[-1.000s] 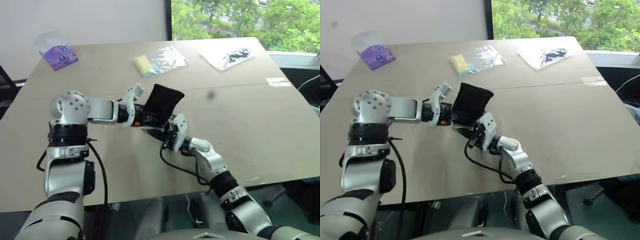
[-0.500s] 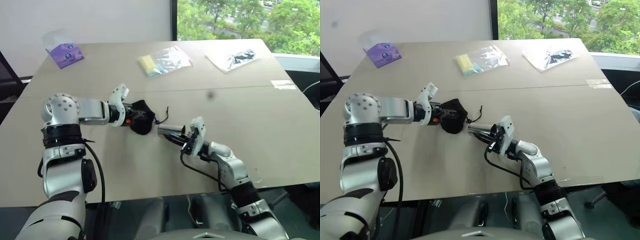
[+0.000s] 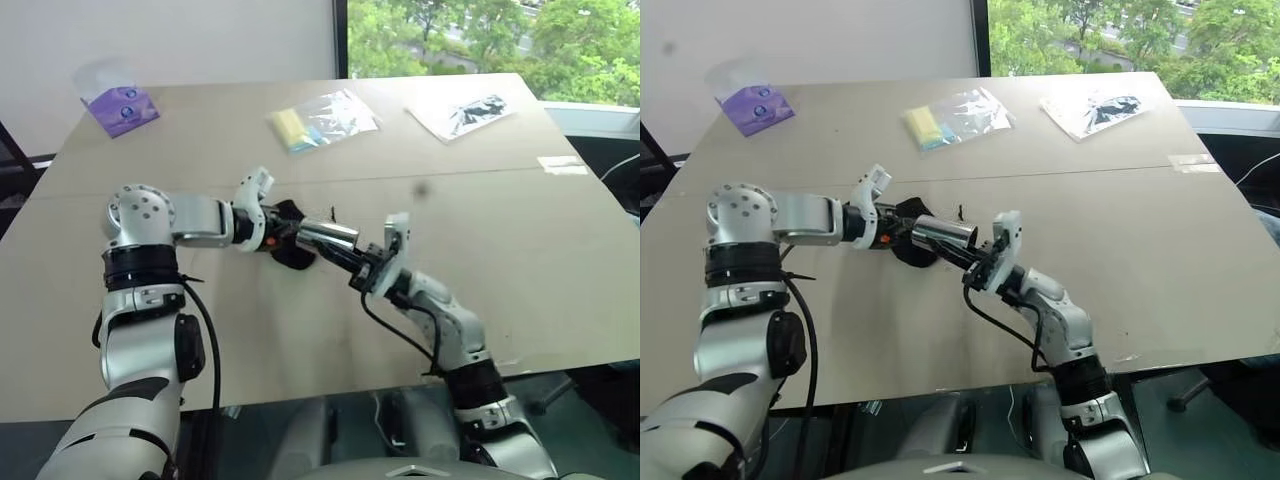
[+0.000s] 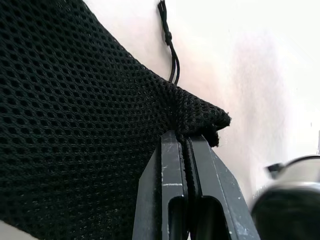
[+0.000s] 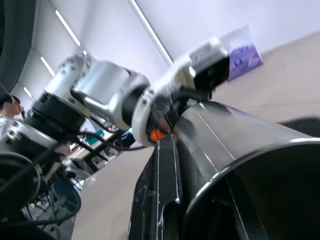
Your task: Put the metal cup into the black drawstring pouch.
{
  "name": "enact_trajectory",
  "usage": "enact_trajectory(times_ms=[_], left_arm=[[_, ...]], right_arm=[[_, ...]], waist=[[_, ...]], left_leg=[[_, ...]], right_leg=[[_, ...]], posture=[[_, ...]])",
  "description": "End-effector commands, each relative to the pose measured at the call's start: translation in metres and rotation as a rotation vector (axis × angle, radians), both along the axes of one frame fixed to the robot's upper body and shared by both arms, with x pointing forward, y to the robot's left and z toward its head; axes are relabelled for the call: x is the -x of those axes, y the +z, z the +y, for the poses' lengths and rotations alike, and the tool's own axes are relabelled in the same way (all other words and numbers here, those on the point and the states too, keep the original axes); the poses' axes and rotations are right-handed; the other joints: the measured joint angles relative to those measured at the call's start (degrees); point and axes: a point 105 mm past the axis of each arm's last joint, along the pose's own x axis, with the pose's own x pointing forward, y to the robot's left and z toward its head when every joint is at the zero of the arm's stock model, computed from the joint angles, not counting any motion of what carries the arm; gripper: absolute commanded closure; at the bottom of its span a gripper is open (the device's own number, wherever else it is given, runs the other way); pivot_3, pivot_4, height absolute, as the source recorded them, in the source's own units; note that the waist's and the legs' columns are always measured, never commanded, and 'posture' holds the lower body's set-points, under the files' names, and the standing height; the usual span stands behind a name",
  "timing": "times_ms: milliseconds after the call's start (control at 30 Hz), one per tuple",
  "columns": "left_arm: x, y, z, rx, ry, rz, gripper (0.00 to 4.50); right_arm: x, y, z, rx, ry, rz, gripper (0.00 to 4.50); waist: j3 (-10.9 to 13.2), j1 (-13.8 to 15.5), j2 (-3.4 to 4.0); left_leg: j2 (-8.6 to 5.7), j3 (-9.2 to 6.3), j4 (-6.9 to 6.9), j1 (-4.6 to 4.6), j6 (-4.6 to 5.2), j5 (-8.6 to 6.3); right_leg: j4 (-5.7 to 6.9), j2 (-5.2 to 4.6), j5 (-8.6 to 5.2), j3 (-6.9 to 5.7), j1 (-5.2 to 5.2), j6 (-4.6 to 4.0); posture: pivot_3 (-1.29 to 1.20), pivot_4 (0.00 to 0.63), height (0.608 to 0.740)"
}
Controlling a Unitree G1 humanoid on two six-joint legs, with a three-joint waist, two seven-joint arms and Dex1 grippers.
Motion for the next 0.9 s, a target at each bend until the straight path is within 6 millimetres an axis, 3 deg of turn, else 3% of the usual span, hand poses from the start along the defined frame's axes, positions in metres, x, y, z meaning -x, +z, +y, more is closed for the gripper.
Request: enact_trajectory(times_ms=[33,300,500,667,800,900], left_arm=[[0.000,0.011,-0.001,0.024,-0.005,-0.046,4.50],[0.005,0.006,0.003,0.022,0.004,-0.047,4.50],[0.009,0.003,0.003,-0.013,-0.003,-0.063,4.50],[0.007,0.019,-0.004,-0.050,-0.010,-0.180,4.50],[0.006,0.044,-0.018,-0.120,-0.060,-0.334,4.50],[0.013,0.056,-0.036,-0.081,-0.148,-0.371,4.50]], right_arm=[[0.001,-0.004,0.014,-0.016,0.000,-0.001,4.47],[-0.009,-0.026,0.017,0.066,-0.071,0.011,4.47],[-0.034,-0.051,0.017,0.257,-0.193,0.034,4.47],[-0.017,-0.050,0.033,0.351,-0.050,-0.077,4.47],[-0.006,-0.055,0.038,0.465,0.039,-0.197,4.47],[-0.015,-0.046,0.039,0.461,0.002,-0.231,4.47]], waist=[[0.00,-0.05,0.00],[0.00,-0.18,0.00],[-0.02,-0.23,-0.02],[-0.04,0.07,-0.04],[-0.03,-0.14,-0.04],[-0.03,-0.41,-0.02]], left_leg=[[0.00,0.00,0.00,-0.01,0.00,0.00],[0.00,0.01,0.00,0.00,0.00,0.00],[0.01,0.02,0.00,0.09,-0.03,0.01],[-0.01,0.00,0.01,0.09,-0.02,0.02],[-0.01,0.01,0.01,0.09,-0.03,0.01],[0.00,0.04,-0.01,0.09,-0.03,0.02]], right_leg=[[0.00,0.00,0.00,0.01,-0.02,0.00],[0.02,0.00,0.00,0.02,-0.02,0.00],[0.07,0.01,0.00,0.03,0.02,0.00],[0.05,-0.02,0.01,0.01,0.07,0.00],[0.05,0.00,0.00,0.01,0.06,0.00],[0.05,0.02,0.00,0.04,0.05,0.00]], posture=[[0.00,0.150,0.740],[0.00,0.150,0.740],[0.00,0.150,0.740],[0.00,0.150,0.740],[0.00,0.150,0.740],[0.00,0.150,0.740]])
